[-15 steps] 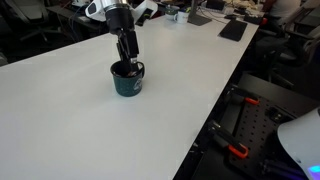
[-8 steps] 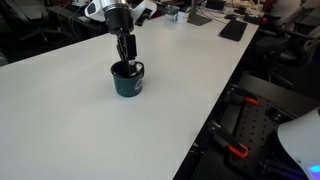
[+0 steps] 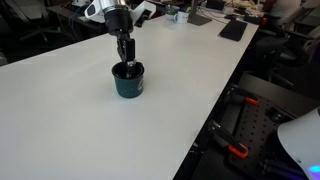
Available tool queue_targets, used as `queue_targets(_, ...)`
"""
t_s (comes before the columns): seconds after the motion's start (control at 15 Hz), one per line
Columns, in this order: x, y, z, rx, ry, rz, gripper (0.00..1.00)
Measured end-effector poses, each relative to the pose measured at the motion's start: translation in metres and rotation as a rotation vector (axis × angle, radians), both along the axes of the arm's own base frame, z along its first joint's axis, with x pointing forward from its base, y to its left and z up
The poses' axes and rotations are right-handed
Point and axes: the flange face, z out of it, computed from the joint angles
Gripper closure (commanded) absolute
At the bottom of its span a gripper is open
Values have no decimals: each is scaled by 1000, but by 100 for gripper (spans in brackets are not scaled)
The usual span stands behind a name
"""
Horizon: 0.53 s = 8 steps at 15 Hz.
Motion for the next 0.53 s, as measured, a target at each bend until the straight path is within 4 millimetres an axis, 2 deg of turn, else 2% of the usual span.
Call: queue_targets(0.53,1,-1,0,-28,-4,25,13)
